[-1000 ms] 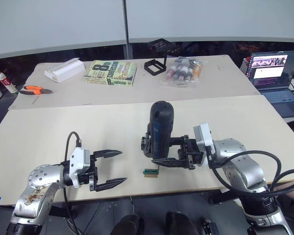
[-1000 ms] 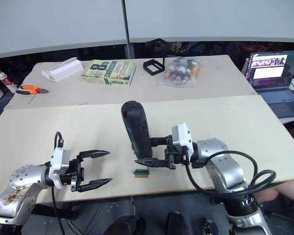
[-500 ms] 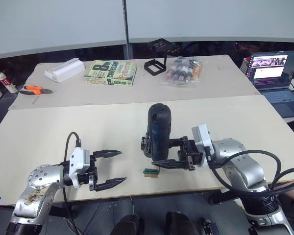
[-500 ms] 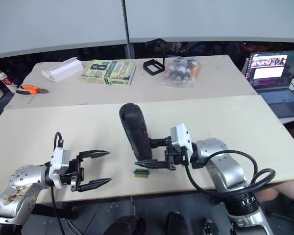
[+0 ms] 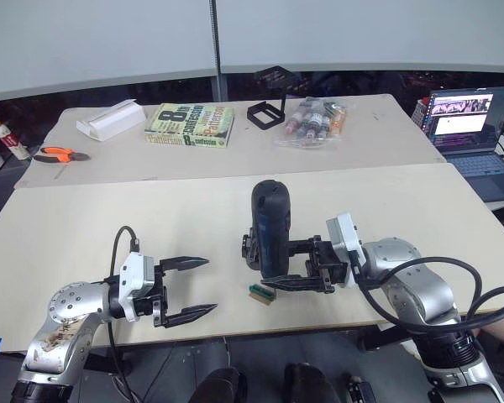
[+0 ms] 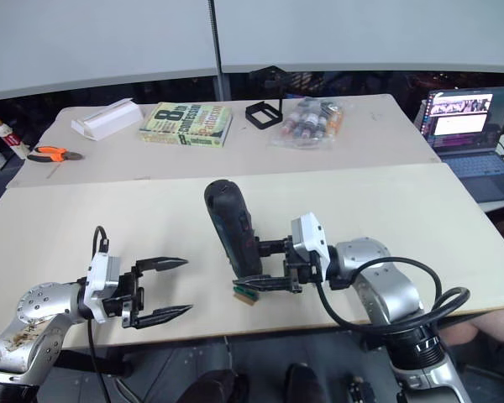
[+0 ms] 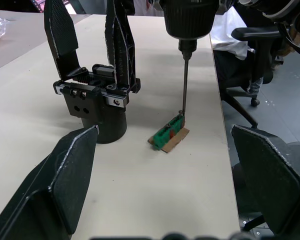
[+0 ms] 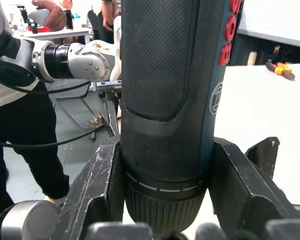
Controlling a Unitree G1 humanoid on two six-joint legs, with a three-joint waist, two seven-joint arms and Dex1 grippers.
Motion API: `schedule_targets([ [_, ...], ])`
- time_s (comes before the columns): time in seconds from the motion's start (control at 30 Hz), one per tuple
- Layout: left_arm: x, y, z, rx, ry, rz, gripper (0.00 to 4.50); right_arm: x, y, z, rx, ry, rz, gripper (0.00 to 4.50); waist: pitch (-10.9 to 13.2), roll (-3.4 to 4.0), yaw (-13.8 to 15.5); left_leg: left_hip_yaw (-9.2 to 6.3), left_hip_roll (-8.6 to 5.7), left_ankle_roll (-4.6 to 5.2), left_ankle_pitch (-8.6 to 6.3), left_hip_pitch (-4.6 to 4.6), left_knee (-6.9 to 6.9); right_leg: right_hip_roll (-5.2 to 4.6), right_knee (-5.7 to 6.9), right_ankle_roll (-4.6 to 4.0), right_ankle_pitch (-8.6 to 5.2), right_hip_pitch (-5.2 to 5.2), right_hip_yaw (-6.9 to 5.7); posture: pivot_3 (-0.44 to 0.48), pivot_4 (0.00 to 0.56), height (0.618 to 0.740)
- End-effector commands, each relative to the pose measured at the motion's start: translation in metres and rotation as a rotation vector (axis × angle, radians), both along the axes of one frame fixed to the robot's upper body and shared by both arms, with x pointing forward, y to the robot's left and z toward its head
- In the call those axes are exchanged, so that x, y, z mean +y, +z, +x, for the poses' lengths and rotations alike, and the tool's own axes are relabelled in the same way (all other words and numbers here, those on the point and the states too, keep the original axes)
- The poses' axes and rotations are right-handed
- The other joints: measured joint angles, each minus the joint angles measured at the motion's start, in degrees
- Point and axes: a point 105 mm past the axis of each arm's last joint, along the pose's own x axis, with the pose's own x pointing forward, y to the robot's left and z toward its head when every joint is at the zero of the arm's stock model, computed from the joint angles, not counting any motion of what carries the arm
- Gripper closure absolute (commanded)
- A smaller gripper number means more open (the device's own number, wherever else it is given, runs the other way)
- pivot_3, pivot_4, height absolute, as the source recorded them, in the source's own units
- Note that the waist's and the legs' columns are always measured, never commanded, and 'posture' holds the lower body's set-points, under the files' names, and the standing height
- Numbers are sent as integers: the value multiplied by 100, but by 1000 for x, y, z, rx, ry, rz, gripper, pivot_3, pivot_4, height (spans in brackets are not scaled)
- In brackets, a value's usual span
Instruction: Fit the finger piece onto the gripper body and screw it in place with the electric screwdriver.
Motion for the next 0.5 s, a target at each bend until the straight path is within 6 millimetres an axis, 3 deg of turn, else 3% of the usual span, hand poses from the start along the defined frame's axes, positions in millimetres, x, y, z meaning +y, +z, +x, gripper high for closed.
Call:
schedule_targets([
  [0.03,-2,6,1,-35,-5,-5,0,2,11,-4,-33,37,18,2566,0,0,-1,0,0,0,0,0,0,0,0,0,0,0,0,0,150,740],
  [0.5,-2,7,1,-39,1,-4,0,-1,13,-8,19,63,5,2566,0,0,3,-1,0,0,0,0,0,-1,-1,0,0,0,1,0,150,740],
])
